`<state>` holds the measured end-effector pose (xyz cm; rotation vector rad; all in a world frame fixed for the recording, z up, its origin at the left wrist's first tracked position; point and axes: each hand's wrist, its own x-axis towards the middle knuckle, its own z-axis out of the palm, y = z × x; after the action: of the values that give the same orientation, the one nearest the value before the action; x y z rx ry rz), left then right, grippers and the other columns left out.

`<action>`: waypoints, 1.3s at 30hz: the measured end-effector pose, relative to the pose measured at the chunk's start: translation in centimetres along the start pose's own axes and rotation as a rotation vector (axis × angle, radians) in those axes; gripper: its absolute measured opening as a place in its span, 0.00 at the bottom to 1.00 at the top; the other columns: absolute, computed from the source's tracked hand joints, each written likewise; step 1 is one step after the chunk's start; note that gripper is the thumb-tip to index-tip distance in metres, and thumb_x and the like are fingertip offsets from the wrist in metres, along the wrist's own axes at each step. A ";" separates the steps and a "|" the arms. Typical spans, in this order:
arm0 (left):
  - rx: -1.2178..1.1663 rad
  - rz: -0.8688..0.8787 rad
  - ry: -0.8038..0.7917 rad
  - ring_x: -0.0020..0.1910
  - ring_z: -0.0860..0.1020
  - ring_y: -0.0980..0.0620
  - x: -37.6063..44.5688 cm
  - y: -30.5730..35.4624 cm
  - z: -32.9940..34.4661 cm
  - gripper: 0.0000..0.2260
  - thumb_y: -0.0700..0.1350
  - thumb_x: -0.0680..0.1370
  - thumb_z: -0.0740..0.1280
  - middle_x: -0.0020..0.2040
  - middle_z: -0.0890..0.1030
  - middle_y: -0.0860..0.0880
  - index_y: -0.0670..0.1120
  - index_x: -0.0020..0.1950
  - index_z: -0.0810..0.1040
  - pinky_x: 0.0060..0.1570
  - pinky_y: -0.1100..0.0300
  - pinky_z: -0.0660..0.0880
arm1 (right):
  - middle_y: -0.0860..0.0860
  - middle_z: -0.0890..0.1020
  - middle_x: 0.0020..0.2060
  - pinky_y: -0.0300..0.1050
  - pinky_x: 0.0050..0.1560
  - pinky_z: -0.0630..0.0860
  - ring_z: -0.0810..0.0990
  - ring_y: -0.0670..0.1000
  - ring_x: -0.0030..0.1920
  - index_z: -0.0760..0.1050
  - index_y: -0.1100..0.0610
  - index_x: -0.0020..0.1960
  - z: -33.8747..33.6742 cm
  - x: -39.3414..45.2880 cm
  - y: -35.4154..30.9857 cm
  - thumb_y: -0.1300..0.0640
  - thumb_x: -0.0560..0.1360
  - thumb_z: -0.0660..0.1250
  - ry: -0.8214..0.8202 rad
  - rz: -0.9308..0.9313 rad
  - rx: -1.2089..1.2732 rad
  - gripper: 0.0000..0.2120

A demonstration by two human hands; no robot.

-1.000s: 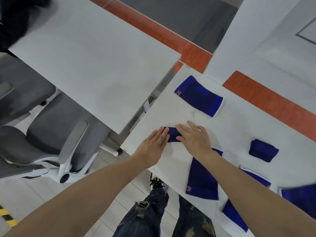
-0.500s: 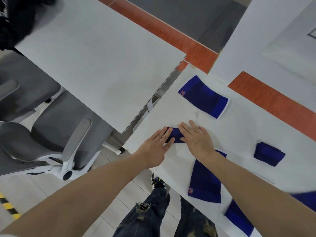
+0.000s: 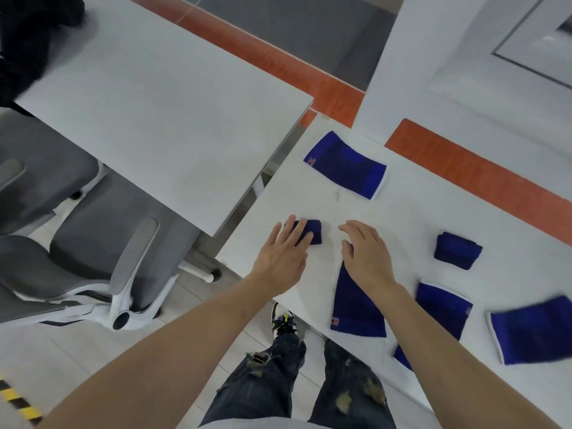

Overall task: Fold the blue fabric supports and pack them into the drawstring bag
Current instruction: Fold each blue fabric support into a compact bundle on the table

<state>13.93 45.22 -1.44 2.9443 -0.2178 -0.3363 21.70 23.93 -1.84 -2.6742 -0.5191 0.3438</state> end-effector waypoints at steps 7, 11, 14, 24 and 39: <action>-0.057 0.136 -0.031 0.82 0.54 0.41 -0.9 5.9 0.4 0.22 0.48 0.85 0.54 0.81 0.61 0.43 0.46 0.79 0.65 0.80 0.44 0.55 | 0.48 0.78 0.65 0.53 0.63 0.78 0.75 0.51 0.65 0.75 0.51 0.67 -2.5 -6.8 4.1 0.58 0.82 0.62 0.067 0.126 0.017 0.14; -0.053 0.185 -0.126 0.82 0.55 0.44 -1.1 9.1 1.4 0.23 0.48 0.86 0.52 0.82 0.60 0.45 0.46 0.81 0.61 0.80 0.48 0.54 | 0.49 0.80 0.62 0.51 0.62 0.78 0.77 0.52 0.62 0.76 0.52 0.65 -3.2 -11.0 6.7 0.60 0.81 0.64 0.103 0.216 0.020 0.13; -0.045 0.162 -0.195 0.81 0.57 0.46 -1.5 11.2 2.4 0.23 0.51 0.87 0.50 0.82 0.61 0.45 0.47 0.82 0.59 0.79 0.50 0.56 | 0.50 0.80 0.62 0.53 0.62 0.78 0.76 0.54 0.63 0.77 0.52 0.64 -3.2 -13.4 8.8 0.61 0.80 0.65 0.076 0.291 0.023 0.13; 0.049 0.096 -0.336 0.82 0.52 0.42 -1.1 15.5 4.0 0.28 0.42 0.81 0.60 0.83 0.51 0.43 0.48 0.81 0.58 0.77 0.47 0.59 | 0.50 0.67 0.78 0.55 0.70 0.71 0.66 0.56 0.75 0.67 0.48 0.79 -2.1 -17.2 14.7 0.51 0.82 0.65 -0.168 0.365 -0.156 0.25; 0.202 0.055 -0.375 0.81 0.55 0.42 -1.1 17.2 4.2 0.38 0.48 0.79 0.68 0.83 0.48 0.42 0.47 0.83 0.50 0.78 0.46 0.58 | 0.56 0.68 0.68 0.52 0.63 0.75 0.72 0.58 0.63 0.69 0.52 0.76 -2.1 -19.9 16.5 0.51 0.80 0.70 -0.048 0.610 0.030 0.26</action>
<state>9.73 28.00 -2.08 3.0365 -0.4000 -0.9086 9.48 1.19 -3.70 -2.7429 0.3064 0.5751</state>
